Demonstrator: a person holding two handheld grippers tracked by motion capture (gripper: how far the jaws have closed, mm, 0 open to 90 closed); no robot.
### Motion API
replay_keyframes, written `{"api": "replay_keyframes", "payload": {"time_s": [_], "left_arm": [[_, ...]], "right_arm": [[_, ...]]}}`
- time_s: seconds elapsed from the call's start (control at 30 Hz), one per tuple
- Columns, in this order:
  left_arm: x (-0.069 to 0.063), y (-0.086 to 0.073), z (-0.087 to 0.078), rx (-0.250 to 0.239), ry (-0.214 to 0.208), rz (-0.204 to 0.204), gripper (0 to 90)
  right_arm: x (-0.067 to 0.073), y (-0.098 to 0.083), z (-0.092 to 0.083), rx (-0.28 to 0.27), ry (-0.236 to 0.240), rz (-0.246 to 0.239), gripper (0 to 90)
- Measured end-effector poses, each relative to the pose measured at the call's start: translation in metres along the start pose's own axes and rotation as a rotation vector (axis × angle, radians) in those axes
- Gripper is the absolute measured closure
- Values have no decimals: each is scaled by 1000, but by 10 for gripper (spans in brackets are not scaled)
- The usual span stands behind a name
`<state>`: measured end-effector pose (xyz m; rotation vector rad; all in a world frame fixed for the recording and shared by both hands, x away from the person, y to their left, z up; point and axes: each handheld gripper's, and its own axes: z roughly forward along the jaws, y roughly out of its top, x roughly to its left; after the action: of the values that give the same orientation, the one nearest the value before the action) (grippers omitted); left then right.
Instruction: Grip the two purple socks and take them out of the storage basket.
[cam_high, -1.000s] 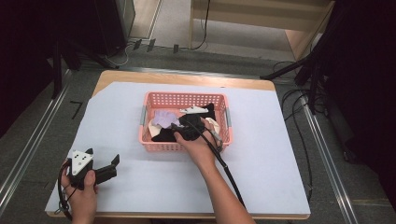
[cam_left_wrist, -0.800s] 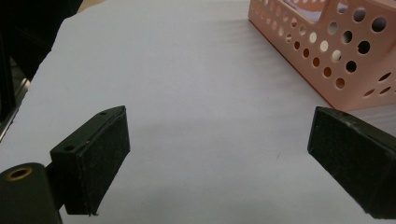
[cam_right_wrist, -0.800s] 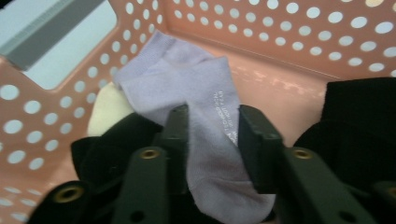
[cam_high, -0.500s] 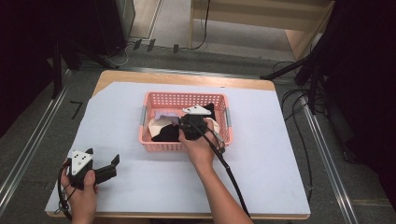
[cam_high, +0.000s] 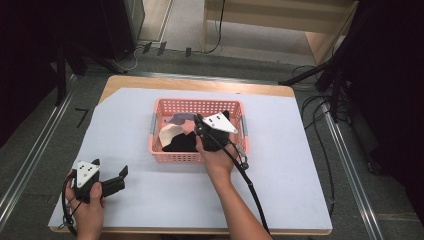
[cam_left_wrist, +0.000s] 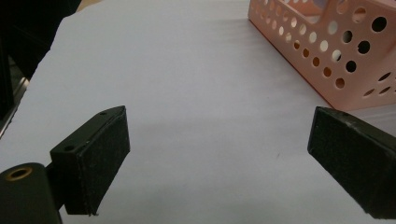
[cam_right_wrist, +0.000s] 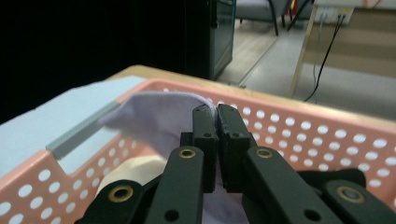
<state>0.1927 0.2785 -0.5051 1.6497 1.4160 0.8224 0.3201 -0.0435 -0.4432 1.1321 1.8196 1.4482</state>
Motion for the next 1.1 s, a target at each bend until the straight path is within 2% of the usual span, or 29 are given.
{"api": "replay_keyframes", "payload": {"time_s": [0.13, 0.33, 0.43, 0.73, 0.77, 0.83, 0.93, 0.97, 1.07, 1.1], "left_arm": [[0, 0, 0, 0, 0, 0, 66], [0, 0, 0, 0, -1, 2, 66], [0, 0, 0, -1, -1, 2, 66], [0, 0, 0, 1, -2, 4, 66], [0, 0, 0, 1, -2, 5, 66], [0, 0, 0, 1, -2, 5, 66], [0, 0, 0, 1, -1, 8, 66], [0, 0, 0, 1, -1, 8, 66], [0, 0, 0, 0, 0, 4, 66], [0, 0, 0, 0, 0, 4, 66]], "right_arm": [[-3, 5, -6, -57, -14, -4, 874], [-8, 9, -11, -99, -25, -6, 873], [-14, 13, -16, -139, -43, 2, 874], [-33, 18, -29, -180, -84, 3, 873], [-40, 18, -33, -187, -100, 13, 873], [-43, 18, -35, -191, -107, 17, 873], [-59, 20, -44, -208, -135, 45, 873], [-59, 20, -44, -208, -135, 45, 873], [-73, 21, -51, -226, -155, 70, 873], [-81, 22, -56, -234, -172, 79, 873]]}}
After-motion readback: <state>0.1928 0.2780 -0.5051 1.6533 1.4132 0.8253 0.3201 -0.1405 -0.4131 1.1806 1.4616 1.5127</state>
